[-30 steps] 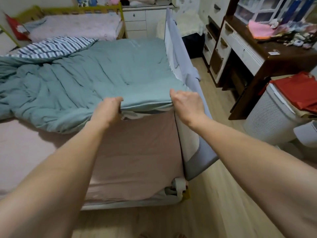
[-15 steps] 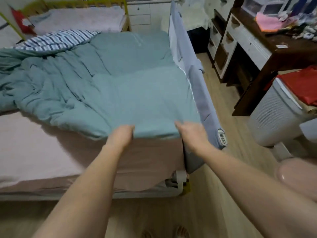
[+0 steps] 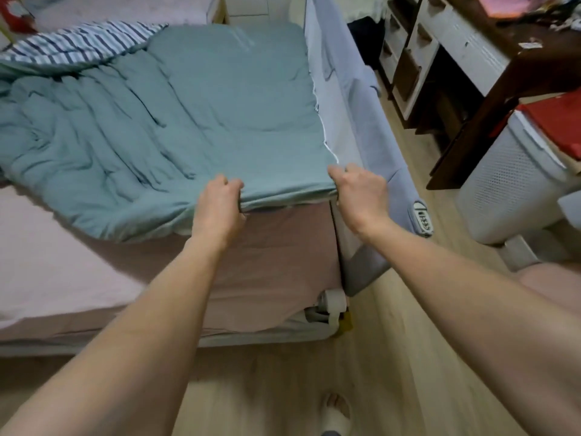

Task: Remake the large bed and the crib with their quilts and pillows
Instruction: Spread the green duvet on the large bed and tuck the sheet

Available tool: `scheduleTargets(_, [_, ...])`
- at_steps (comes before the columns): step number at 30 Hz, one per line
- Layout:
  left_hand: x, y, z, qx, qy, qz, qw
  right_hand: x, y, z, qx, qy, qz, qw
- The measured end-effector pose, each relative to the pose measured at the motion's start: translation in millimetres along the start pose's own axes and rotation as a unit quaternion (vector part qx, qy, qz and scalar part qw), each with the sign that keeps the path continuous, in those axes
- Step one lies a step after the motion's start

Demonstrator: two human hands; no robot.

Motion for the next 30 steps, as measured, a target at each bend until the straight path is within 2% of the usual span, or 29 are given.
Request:
scheduleTargets(1, [3, 10, -2, 0.03, 0.002, -0.032, 0.999, -2, 20, -1, 0.03, -0.015, -0.053, 0.998])
scheduleTargets(2, [13, -2, -5, 0.01, -0.006, -0.004, 1.0, 7, 22, 3, 0.044, -0.01, -0.068, 0.997])
scheduleTargets(3, [34, -30, -5, -0.04, -0.016, 0.061, 0.997, 25, -1, 17, 0.035, 0.031, -0.032, 0.998])
scheduleTargets(5, [78, -92, 1, -0.148, -0.028, 0.173, 0.973, 80, -68, 43, 0.008, 0.109, 0.103, 0.989])
scheduleTargets(7, [92, -112, 4, -0.154, -0.031, 0.177, 0.972, 114, -100, 42, -0.007, 0.104, 0.166, 0.981])
scheduleTargets(9, [87, -115, 5, -0.103, -0.038, 0.14, 0.984, 115, -111, 37, -0.007, 0.088, 0.157, 0.984])
scheduleTargets(11, [91, -125, 10, -0.079, -0.032, 0.131, 0.988, 120, -123, 46, -0.011, 0.114, 0.143, 0.983])
scheduleTargets(14, [101, -144, 15, -0.076, -0.021, 0.177, 0.981, 141, -149, 63, -0.027, 0.189, 0.161, 0.968])
scheduleTargets(15, [96, -143, 15, -0.097, -0.035, 0.18, 0.978, 132, -144, 62, -0.039, 0.203, 0.149, 0.967])
scheduleTargets(16, [86, -139, 10, -0.098, -0.056, 0.159, 0.981, 116, -133, 55, -0.039, 0.202, 0.105, 0.973])
scheduleTargets(18, [62, -110, 2, -0.047, -0.094, 0.054, 0.993, 79, -92, 37, -0.018, 0.186, -0.023, 0.982])
scheduleTargets(19, [58, -101, 0, -0.022, -0.094, 0.027, 0.995, 72, -80, 29, -0.012, 0.175, -0.058, 0.983])
scheduleTargets(20, [64, -104, -5, -0.029, -0.094, 0.048, 0.994, 78, -79, 29, -0.015, 0.183, -0.057, 0.981])
scheduleTargets(21, [78, -125, -10, -0.068, -0.088, 0.122, 0.986, 98, -94, 36, -0.033, 0.209, -0.006, 0.977])
scheduleTargets(23, [118, -181, -5, -0.158, -0.063, 0.283, 0.944, 155, -144, 50, -0.069, 0.223, 0.171, 0.957])
scheduleTargets(24, [131, -203, -5, -0.17, -0.058, 0.324, 0.929, 183, -170, 52, -0.072, 0.206, 0.27, 0.938])
scheduleTargets(25, [134, -215, -1, -0.178, -0.047, 0.349, 0.919, 198, -187, 54, -0.074, 0.184, 0.332, 0.922])
scheduleTargets(30, [140, -271, 19, -0.2, -0.038, 0.407, 0.89, 198, -238, 70, -0.066, 0.13, 0.411, 0.9])
Point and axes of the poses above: each hand's wrist, its own x-axis away from the middle knuckle, its own y-axis out of the back of the hand, z = x × y, the point moved 10 cm from there along -x, towards the middle knuckle, and after that the axes turned 11 degrees about y, right-handed, at the moved point
